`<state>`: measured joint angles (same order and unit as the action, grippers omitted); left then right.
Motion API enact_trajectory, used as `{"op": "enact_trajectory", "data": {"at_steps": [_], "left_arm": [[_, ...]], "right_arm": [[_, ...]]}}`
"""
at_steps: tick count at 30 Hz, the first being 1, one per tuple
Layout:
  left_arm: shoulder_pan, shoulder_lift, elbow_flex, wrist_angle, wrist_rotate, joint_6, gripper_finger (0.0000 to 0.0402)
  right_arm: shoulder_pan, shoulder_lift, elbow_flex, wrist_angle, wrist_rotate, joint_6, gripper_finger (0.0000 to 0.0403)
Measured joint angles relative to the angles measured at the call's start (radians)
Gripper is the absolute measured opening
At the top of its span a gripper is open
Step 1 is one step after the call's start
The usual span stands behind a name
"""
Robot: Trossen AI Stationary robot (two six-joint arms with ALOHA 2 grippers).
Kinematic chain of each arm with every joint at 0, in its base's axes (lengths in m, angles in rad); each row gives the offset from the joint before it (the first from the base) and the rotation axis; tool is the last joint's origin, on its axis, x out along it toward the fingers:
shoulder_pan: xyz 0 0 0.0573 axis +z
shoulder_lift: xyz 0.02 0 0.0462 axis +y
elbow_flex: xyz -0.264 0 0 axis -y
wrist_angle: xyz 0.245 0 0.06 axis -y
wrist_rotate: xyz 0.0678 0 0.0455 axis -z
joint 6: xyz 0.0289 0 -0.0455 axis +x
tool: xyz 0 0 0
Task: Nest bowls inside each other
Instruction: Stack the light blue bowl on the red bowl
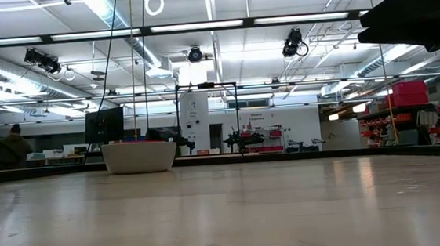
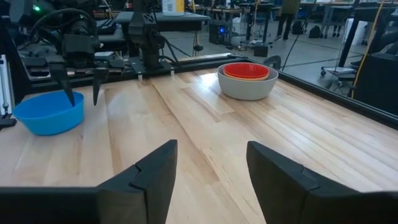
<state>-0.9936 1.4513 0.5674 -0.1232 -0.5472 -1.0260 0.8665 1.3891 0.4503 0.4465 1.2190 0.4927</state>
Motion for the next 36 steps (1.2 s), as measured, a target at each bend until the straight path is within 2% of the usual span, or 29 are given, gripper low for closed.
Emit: {"op": "enact_trajectory", "data": {"at_steps": [4, 9, 21, 24, 28, 30, 33, 36], "left_arm": [[0.0, 0.0, 0.0, 0.0, -0.001, 0.016, 0.0121], [0.0, 0.0, 0.0, 0.002, -0.022, 0.053, 0.0017], [0.0, -0.003, 0.001, -0.004, -0.316, 0.2, 0.0006], [-0.001, -0.032, 0.001, -0.029, -0.422, 0.229, 0.0006], [-0.01, -0.134, -0.029, -0.059, -0.538, 0.274, 0.0006], [-0.013, -0.22, -0.076, -0.035, -0.56, 0.303, 0.0006], [-0.017, -0.364, -0.176, 0.074, -0.575, 0.372, 0.0006], [-0.018, -0.512, -0.295, 0.274, -0.52, 0.509, 0.0006]], "right_arm": [[0.0, 0.0, 0.0, 0.0, 0.0, 0.0, 0.0191], [0.0, 0.0, 0.0, 0.0, -0.001, 0.0, 0.0181], [0.0, 0.0, 0.0, 0.0, -0.002, 0.0, 0.0165], [0.0, 0.0, 0.0, 0.0, -0.002, 0.0, 0.0162], [0.0, 0.0, 0.0, 0.0, -0.002, 0.0, 0.0157], [0.0, 0.0, 0.0, 0.0, -0.002, 0.0, 0.0156], [0.0, 0.0, 0.0, -0.001, -0.002, 0.0, 0.0155], [0.0, 0.0, 0.0, -0.006, -0.002, 0.0, 0.0158]]}}
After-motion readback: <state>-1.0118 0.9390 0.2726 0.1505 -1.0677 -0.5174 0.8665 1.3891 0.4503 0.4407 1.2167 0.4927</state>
